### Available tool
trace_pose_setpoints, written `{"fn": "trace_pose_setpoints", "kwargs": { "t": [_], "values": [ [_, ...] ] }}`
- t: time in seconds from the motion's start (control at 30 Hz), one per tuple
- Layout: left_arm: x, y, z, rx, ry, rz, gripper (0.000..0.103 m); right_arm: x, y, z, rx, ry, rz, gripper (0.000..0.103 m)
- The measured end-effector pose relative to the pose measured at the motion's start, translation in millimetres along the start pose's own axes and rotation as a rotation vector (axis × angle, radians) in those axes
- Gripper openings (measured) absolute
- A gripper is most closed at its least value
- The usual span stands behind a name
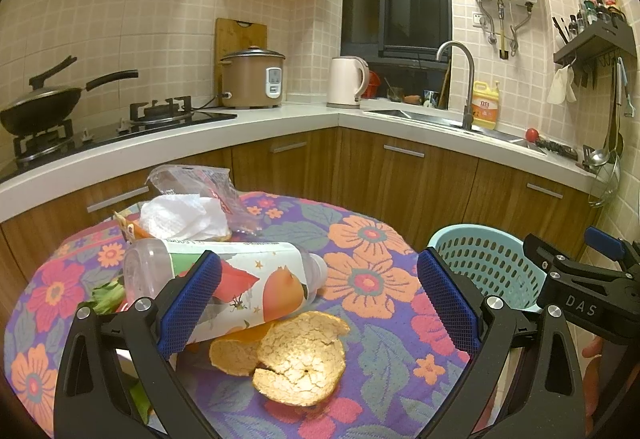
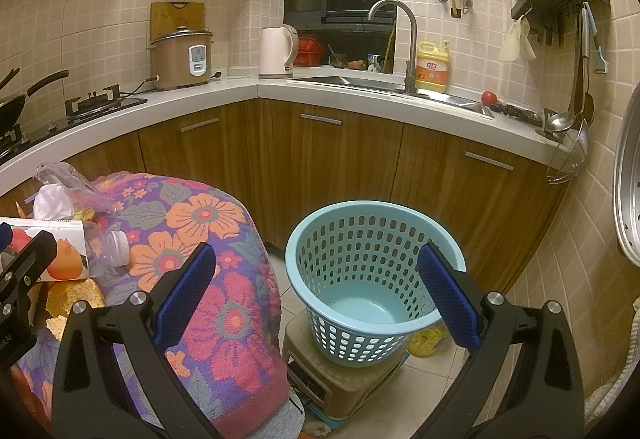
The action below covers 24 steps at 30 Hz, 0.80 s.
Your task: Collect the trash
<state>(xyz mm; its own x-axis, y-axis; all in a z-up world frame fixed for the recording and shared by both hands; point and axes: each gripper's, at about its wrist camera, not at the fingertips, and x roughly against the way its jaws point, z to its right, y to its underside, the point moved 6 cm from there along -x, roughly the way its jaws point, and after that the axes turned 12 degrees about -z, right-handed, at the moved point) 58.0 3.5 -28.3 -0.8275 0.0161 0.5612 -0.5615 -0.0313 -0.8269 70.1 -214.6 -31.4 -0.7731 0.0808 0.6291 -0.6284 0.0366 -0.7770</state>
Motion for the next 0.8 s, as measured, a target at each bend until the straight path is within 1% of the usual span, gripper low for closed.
{"fn": "trace_pose_setpoints", "kwargs": {
  "t": [0.23,0.4,0.5,0.6,0.73,0.8],
  "values": [
    [9,-5,-2,0.008,-0.001,0.018,0.095,3,-3,-3,0.001,0.003,0.004,0.096],
    [27,-9,-9,0.010,-0.030,0.038,0.095,12,-7,-18,0.027,-0.014,0.026,0.096],
    [43,-10,-24,0.027,-0.061,0.046,0.095,19,-8,-32,0.045,-0.055,0.036,0.096],
    [57,-7,-47,0.056,-0.093,0.044,0.095,26,-7,-49,0.061,-0.105,0.056,0.096],
    [73,0,-85,0.097,-0.171,0.028,0.095,30,-6,-71,0.086,-0.171,0.056,0.096],
    [76,4,-100,0.111,-0.205,0.022,0.095,29,-4,-86,0.130,-0.193,0.041,0.096]
  ]
}}
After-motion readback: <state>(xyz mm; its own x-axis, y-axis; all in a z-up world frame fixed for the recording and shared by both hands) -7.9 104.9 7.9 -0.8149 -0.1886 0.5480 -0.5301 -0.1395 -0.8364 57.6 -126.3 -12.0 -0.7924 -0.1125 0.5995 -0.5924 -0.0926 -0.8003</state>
